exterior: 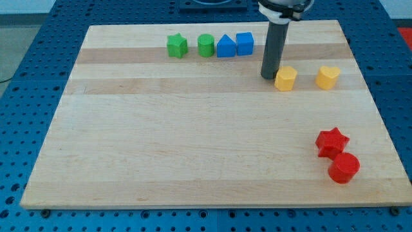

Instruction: Move your arm closer to the red circle

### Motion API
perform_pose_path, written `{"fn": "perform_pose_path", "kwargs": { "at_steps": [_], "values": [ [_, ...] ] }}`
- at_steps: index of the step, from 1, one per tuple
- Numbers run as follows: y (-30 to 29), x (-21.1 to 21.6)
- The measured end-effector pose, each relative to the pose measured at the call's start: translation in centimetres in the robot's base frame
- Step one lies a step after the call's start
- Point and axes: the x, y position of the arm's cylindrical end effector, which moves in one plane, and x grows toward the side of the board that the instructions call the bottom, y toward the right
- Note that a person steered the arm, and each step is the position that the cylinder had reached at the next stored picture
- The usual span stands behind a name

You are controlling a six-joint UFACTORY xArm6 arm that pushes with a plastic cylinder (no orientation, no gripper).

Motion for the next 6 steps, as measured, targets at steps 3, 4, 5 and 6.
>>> {"fn": "perform_pose_path", "kwargs": {
  "at_steps": [3,4,5,6],
  "values": [
    [-3.6,5.2],
    [-0.5,8.2],
    [6.9,9.0],
    [14.1,9.5]
  ]
}}
